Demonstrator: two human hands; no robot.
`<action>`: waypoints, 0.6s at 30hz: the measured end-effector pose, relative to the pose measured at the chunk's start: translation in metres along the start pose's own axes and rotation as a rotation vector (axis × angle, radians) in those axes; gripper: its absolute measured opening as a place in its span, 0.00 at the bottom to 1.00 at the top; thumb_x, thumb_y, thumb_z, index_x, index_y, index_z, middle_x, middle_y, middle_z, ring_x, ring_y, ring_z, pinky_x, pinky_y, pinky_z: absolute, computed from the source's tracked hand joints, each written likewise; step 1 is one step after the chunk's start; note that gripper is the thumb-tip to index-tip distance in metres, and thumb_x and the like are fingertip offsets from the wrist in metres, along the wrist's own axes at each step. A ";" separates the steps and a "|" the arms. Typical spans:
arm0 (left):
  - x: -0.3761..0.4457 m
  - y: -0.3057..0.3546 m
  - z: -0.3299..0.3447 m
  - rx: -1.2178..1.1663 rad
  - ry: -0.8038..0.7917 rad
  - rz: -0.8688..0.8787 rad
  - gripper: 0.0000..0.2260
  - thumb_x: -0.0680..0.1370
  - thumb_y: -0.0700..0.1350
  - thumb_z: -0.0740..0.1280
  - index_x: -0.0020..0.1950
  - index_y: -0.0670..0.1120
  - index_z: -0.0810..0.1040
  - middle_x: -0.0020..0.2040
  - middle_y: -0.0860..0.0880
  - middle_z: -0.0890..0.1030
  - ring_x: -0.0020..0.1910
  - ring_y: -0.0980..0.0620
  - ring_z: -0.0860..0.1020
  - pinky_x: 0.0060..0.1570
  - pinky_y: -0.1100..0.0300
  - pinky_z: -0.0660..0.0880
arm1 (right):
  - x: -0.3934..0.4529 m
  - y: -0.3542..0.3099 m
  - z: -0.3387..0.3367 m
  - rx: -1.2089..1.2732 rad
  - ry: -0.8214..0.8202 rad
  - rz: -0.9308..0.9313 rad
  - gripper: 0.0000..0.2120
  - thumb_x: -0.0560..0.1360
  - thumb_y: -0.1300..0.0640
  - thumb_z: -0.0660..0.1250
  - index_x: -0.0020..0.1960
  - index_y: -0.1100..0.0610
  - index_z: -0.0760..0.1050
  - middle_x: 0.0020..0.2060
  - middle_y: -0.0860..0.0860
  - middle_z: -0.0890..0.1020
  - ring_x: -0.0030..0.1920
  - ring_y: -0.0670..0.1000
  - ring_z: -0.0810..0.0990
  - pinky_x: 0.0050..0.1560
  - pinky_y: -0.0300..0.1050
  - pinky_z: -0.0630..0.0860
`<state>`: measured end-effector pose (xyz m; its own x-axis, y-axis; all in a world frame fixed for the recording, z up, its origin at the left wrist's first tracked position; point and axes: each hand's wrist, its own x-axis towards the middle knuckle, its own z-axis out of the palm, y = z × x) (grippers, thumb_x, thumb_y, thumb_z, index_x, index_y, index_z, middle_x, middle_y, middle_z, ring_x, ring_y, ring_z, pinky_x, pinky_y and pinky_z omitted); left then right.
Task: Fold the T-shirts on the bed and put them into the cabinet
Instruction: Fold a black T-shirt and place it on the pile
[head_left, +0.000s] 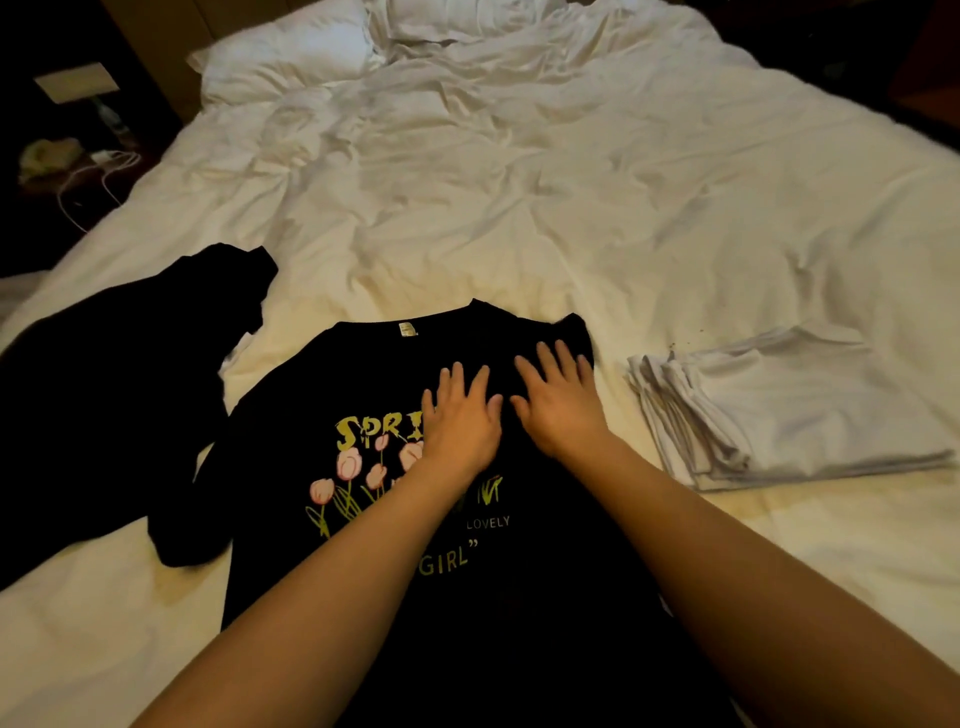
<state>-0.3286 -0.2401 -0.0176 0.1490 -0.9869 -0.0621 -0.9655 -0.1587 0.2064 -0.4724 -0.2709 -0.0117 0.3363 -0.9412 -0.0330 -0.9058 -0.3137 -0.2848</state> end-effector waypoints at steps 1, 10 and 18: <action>-0.001 -0.005 0.005 0.027 -0.020 -0.006 0.26 0.85 0.58 0.47 0.82 0.51 0.50 0.82 0.44 0.48 0.81 0.45 0.44 0.78 0.45 0.44 | 0.002 0.008 0.008 -0.019 -0.033 0.039 0.30 0.83 0.40 0.48 0.81 0.49 0.48 0.81 0.54 0.47 0.80 0.56 0.41 0.78 0.56 0.39; -0.003 -0.015 0.014 0.048 -0.063 0.002 0.30 0.84 0.63 0.43 0.82 0.52 0.43 0.82 0.45 0.42 0.81 0.46 0.39 0.78 0.45 0.38 | 0.002 0.014 0.022 -0.070 -0.049 0.082 0.34 0.81 0.34 0.42 0.81 0.49 0.42 0.81 0.54 0.43 0.79 0.54 0.37 0.77 0.56 0.36; -0.028 -0.047 -0.015 0.089 -0.077 0.063 0.29 0.84 0.64 0.45 0.82 0.53 0.49 0.82 0.44 0.52 0.81 0.44 0.49 0.77 0.49 0.49 | -0.004 0.002 0.007 -0.028 -0.117 0.066 0.34 0.81 0.35 0.46 0.81 0.46 0.38 0.81 0.54 0.45 0.80 0.55 0.38 0.76 0.59 0.35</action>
<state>-0.2841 -0.2056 -0.0111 0.0737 -0.9891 -0.1275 -0.9881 -0.0897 0.1251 -0.4738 -0.2673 -0.0189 0.3023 -0.9393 -0.1625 -0.9332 -0.2568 -0.2513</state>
